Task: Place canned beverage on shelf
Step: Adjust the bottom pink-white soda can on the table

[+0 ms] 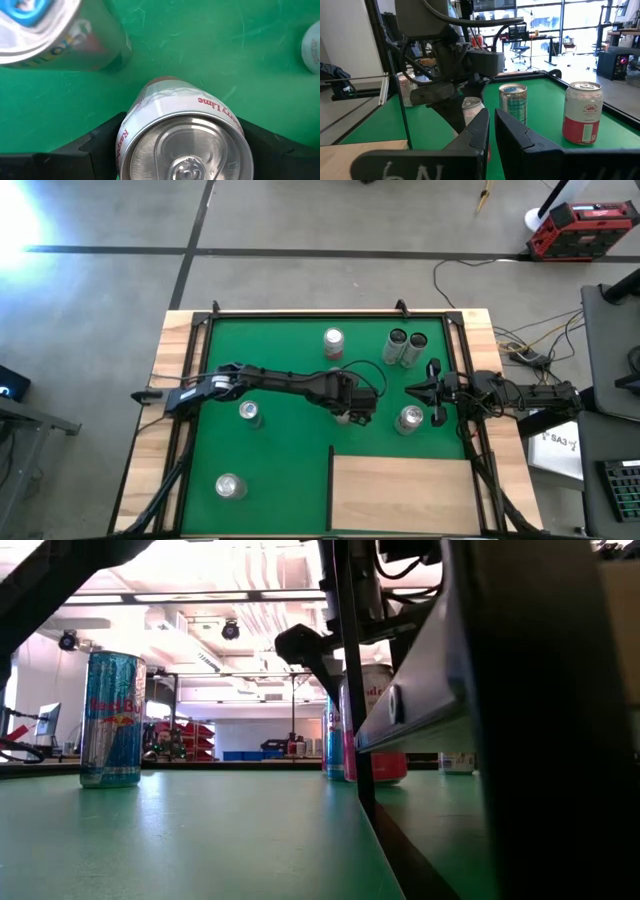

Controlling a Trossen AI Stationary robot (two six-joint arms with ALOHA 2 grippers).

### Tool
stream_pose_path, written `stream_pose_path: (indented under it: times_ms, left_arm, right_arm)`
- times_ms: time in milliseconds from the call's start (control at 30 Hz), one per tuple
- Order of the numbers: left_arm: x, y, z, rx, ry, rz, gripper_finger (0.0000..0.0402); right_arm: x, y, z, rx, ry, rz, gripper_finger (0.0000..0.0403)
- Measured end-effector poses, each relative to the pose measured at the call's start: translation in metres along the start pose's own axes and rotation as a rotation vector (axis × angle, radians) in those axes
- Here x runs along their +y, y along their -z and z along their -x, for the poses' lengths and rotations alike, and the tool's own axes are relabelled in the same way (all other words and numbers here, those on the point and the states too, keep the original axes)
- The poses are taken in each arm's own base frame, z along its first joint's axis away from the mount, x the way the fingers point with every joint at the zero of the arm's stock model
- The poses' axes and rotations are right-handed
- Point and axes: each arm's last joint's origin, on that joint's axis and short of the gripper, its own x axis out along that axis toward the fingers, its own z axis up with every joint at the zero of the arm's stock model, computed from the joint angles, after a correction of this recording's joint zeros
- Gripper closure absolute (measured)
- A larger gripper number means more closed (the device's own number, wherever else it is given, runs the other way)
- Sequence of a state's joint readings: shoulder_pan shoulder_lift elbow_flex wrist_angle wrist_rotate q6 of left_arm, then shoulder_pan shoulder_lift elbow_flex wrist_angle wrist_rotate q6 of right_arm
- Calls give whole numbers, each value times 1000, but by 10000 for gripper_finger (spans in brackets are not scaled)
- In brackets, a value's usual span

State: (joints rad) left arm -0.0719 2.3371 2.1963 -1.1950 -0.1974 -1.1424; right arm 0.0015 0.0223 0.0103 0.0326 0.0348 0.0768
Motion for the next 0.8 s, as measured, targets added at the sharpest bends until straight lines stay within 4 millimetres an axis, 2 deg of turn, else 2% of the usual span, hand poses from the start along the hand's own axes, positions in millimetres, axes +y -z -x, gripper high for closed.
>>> stream_pose_path:
  times_ms: [533,600,733,800]
  left_arm:
    - [-1,-1,0,-5,9,62,111]
    - [-1,-1,0,-5,9,68,96]
    - [-1,-2,1,-8,14,73,29]
    - [-1,-2,1,-5,18,74,12]
  right_arm:
    - [0,0,0,0,0,1,380]
    - [0,0,0,0,0,1,380]
    - [0,0,0,0,0,0,380]
    - [0,0,0,0,0,0,380]
